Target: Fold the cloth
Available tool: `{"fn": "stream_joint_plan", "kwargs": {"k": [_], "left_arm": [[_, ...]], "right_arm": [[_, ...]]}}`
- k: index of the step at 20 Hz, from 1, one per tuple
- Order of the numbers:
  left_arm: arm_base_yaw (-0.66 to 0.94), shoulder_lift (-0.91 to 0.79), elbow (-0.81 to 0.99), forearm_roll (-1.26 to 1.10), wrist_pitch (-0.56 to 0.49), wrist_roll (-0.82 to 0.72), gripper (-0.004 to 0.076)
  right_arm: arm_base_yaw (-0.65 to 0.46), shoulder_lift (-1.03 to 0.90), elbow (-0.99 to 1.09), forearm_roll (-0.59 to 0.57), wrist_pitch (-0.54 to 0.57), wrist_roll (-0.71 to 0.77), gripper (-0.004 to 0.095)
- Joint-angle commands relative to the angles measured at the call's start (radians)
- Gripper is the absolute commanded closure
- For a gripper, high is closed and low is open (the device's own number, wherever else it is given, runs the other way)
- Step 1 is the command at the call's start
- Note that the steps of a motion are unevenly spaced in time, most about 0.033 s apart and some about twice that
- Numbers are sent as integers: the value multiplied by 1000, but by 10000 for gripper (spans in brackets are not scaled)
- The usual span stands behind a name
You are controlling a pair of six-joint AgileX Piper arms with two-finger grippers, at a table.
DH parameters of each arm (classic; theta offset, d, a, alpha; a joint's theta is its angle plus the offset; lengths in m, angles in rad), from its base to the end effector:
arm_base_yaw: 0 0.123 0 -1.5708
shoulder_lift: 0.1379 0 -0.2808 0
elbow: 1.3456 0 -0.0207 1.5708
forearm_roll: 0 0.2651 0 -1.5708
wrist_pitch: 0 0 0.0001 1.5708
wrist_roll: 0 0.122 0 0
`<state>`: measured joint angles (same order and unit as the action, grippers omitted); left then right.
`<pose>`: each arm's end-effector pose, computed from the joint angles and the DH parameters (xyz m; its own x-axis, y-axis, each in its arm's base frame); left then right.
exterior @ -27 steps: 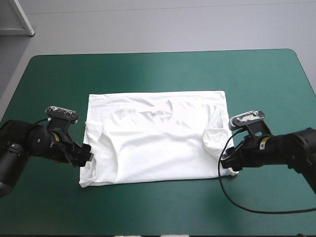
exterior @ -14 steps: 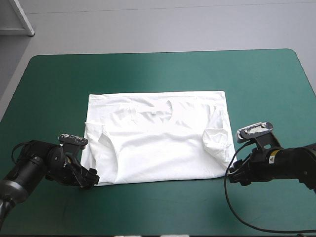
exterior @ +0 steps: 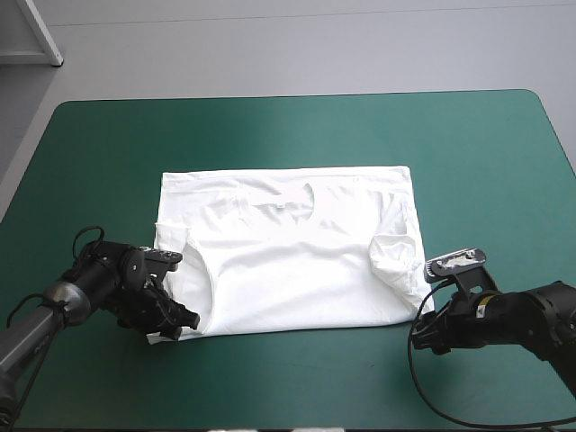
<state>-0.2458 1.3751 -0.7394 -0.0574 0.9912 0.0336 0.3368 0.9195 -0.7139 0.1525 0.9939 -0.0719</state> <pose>0.2164 -0.0603 0.1610 -0.9689 0.2453 -0.0320 0.2466 0.9679 -0.0479 0.1665 0.0748 0.2486 -0.8485 -0.2848 -0.4461 -0.3716 0.9207 0.1191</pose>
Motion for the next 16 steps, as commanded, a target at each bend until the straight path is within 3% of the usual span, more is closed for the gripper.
{"fn": "stream_joint_plan", "kwargs": {"k": [1,2,4,10,13,16], "left_arm": [[-5,5,0,-20,-31,43,497],[-5,5,1,-41,-29,80,591],[-5,5,1,-43,-29,86,692],[-5,5,1,-41,-31,86,705],[-5,5,1,-41,-44,86,705],[-5,-3,1,-37,-65,86,705]], "right_arm": [[3,-7,17,1,-140,-7,284],[3,6,27,2,-179,-9,284],[3,53,29,5,-209,-9,284],[3,297,29,62,-263,-85,316],[3,399,29,160,-297,-145,446],[3,415,29,158,-313,-146,711]]}}
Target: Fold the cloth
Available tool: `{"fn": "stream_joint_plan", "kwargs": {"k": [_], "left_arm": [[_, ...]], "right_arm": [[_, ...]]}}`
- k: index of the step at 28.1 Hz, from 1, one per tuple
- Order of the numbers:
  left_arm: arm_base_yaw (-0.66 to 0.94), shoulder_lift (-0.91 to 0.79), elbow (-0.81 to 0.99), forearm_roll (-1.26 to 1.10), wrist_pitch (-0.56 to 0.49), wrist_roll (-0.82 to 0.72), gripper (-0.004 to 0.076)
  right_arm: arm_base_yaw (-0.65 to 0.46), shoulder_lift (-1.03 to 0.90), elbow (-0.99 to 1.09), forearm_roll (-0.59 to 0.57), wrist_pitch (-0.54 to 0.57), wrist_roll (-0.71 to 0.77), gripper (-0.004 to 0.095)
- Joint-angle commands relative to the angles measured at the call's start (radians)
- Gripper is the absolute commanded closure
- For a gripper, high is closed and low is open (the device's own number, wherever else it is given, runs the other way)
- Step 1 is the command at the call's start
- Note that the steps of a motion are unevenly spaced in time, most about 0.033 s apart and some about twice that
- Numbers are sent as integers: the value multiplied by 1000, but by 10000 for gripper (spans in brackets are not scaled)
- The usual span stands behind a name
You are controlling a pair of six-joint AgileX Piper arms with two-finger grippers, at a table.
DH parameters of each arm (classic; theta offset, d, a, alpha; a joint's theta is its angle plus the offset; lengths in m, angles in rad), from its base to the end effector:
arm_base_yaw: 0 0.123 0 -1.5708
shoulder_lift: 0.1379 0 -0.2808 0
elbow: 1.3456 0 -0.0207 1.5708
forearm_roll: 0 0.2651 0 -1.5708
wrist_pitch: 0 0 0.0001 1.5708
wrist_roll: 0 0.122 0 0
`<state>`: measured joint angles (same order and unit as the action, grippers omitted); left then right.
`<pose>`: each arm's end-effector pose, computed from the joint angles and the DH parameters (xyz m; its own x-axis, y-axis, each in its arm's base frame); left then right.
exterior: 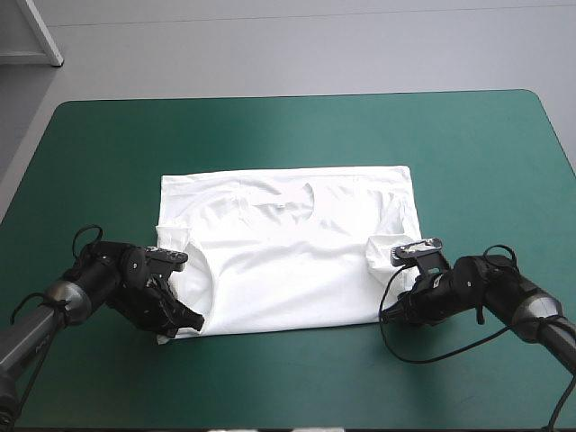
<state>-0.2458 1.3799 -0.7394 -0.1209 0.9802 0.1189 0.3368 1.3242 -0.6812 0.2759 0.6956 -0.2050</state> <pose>0.2166 -0.0670 0.1604 -0.9552 0.2923 -0.0459 0.2955 0.9503 -0.0979 0.2246 0.1012 0.1665 -0.8937 -0.3035 -0.3305 -0.3720 0.9129 0.1677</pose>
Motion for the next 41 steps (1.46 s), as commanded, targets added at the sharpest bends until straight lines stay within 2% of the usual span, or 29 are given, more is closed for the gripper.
{"fn": "stream_joint_plan", "kwargs": {"k": [1,2,6,11,17,20,23,26,29,32,41], "left_arm": [[-5,-22,1,30,-59,1,705],[-5,-39,1,34,-68,1,705],[-5,-139,1,57,-63,-29,705],[-5,-214,1,127,-8,-97,705],[-5,-237,-37,88,49,-106,705],[-5,-237,-85,83,36,-102,705],[-5,-233,-142,121,12,-102,705],[6,-195,-219,139,12,-102,705],[34,-112,-302,164,-17,-100,705],[68,-9,-411,152,-29,-54,705],[88,247,-751,143,-87,-13,705]], "right_arm": [[3,0,-4,17,-15,-13,836],[3,-8,-4,4,-15,-13,929],[3,-60,-4,-54,39,13,922],[3,-108,-4,-116,100,60,922],[3,-171,-16,-22,132,21,922],[3,-184,-52,-11,140,16,922],[3,-184,-105,-38,82,16,922],[1,-171,-149,-105,-58,30,922],[-1,-137,-206,-132,-177,49,922],[-1,-83,-272,-132,-248,48,922],[-15,193,-563,-165,-288,71,922]]}}
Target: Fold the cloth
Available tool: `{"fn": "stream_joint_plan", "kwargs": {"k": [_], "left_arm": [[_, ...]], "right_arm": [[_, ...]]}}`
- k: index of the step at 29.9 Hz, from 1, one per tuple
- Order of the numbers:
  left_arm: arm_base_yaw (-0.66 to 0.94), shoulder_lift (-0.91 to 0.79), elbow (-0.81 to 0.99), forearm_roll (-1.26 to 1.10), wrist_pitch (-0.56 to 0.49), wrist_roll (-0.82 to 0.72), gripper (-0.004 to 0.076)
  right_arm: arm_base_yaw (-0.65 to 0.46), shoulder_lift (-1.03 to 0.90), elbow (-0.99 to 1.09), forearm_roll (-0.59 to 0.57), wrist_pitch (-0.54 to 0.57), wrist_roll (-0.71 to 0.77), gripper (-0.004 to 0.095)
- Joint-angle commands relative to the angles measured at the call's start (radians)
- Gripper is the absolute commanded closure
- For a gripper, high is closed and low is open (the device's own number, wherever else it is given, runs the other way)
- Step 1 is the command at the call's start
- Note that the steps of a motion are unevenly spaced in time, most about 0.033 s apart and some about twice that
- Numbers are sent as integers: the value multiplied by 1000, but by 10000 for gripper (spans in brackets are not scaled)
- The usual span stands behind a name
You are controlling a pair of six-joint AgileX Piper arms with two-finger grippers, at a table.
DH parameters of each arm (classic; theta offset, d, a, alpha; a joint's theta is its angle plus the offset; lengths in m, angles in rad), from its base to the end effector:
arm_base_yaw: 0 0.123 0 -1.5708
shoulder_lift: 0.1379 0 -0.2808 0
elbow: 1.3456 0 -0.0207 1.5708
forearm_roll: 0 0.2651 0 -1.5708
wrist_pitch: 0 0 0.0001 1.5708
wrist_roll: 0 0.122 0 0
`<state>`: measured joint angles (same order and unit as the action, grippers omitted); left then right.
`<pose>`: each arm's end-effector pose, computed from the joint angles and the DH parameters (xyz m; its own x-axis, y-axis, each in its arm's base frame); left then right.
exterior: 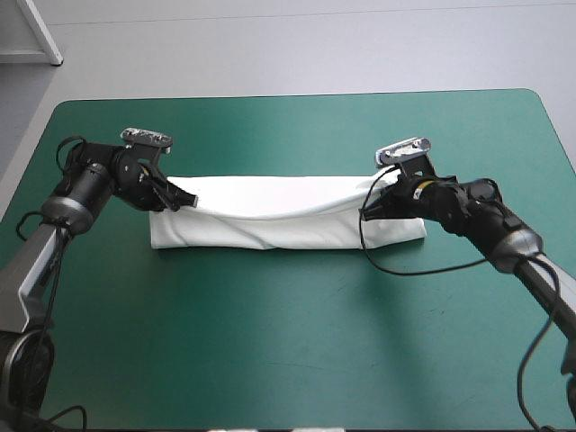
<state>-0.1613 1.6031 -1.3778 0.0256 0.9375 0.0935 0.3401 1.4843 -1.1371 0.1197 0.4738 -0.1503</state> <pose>0.3665 -0.0571 0.2764 -0.8469 0.2476 -0.4707 0.2442 0.9672 0.0696 0.3434 0.1286 0.2739 -0.6124 -0.2630 -0.7455 -0.3985 0.9172 0.0038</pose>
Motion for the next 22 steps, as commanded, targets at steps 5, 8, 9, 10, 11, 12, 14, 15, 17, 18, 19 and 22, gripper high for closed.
{"fn": "stream_joint_plan", "kwargs": {"k": [5,8,9,10,11,12,14,15,17,18,19,22], "left_arm": [[3,127,-208,22,-53,19,705],[3,170,-215,53,-72,19,705],[3,185,-215,59,-85,19,705],[3,194,-215,59,-97,19,705],[3,204,-215,59,-108,19,705],[3,215,-215,61,-118,19,704],[3,224,-213,61,-150,19,690],[3,227,-211,61,-168,19,665],[3,233,-211,61,-194,14,587],[3,232,-211,61,-209,2,527],[3,232,-209,63,-227,-6,456],[3,232,-209,76,-253,-22,240]], "right_arm": [[-60,157,-253,-11,-19,34,922],[-80,207,-296,-8,-2,34,921],[-85,223,-306,-8,6,34,921],[-85,234,-309,-8,6,31,919],[-87,246,-314,-8,8,26,905],[-90,257,-316,-8,8,23,876],[-90,273,-318,0,3,18,756],[-90,278,-318,3,-4,13,656],[-90,282,-318,7,-16,13,420],[-90,282,-318,7,-29,18,308],[-90,282,-318,7,-37,31,219],[-92,274,-325,7,-41,50,134]]}}
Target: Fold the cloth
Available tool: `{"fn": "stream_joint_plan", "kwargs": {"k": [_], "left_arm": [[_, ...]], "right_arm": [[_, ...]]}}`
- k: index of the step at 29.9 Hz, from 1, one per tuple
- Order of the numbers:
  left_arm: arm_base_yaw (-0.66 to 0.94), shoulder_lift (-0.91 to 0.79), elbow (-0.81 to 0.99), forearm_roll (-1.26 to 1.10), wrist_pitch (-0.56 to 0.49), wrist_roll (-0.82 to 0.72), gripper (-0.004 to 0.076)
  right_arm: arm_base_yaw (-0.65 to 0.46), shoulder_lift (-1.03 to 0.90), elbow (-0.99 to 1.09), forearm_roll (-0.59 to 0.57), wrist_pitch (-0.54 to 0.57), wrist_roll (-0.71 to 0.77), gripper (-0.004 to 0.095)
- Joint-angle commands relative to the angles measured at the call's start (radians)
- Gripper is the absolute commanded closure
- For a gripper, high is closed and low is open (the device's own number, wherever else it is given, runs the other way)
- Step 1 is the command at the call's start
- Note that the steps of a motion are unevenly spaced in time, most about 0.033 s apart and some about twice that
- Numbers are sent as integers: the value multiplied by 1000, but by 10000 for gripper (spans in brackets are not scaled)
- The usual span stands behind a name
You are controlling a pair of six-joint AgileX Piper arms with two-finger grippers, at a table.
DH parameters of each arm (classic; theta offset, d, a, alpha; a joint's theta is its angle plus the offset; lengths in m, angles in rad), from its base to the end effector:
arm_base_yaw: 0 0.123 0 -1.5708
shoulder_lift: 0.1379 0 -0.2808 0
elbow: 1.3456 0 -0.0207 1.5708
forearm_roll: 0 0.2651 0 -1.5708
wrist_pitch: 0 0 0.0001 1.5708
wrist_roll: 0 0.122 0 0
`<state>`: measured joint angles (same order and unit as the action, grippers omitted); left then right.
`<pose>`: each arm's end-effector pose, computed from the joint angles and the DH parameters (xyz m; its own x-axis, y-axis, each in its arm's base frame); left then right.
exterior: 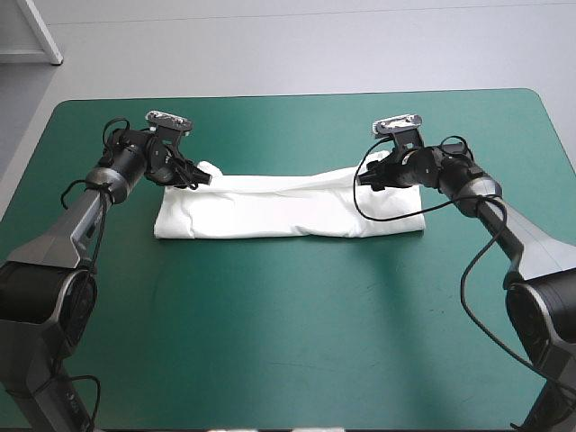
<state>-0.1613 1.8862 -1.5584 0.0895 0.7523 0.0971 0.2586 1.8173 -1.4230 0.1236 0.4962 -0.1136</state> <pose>0.4474 -0.0652 0.2305 -0.7941 0.2928 -0.5325 0.2592 0.9558 0.1391 0.4323 0.1218 0.2355 -0.6921 -0.1880 -0.6969 -0.2981 0.9537 0.0388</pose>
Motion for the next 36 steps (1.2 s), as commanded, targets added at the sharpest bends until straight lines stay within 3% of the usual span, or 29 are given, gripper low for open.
{"fn": "stream_joint_plan", "kwargs": {"k": [1,4,9,12,15,21,29,36], "left_arm": [[3,-51,-30,18,-72,-34,181],[3,-53,-49,21,-59,-45,125],[-23,-77,-134,-83,-10,-33,135],[-65,-82,-182,-114,33,-23,190],[-122,-84,-194,-146,33,-18,331],[-241,-53,-192,-138,32,3,708],[-312,57,-183,-151,53,7,705],[-360,168,-183,-150,53,-1,705]], "right_arm": [[-11,-64,-39,3,-63,20,145],[-15,-102,-39,1,-44,32,175],[-65,-205,-39,3,34,40,215],[-130,-264,-39,5,83,40,230],[-229,-312,-35,49,121,38,235],[-397,-328,-33,258,268,-114,236],[-451,-328,77,396,285,-219,236],[-451,-303,232,605,230,-365,237]]}}
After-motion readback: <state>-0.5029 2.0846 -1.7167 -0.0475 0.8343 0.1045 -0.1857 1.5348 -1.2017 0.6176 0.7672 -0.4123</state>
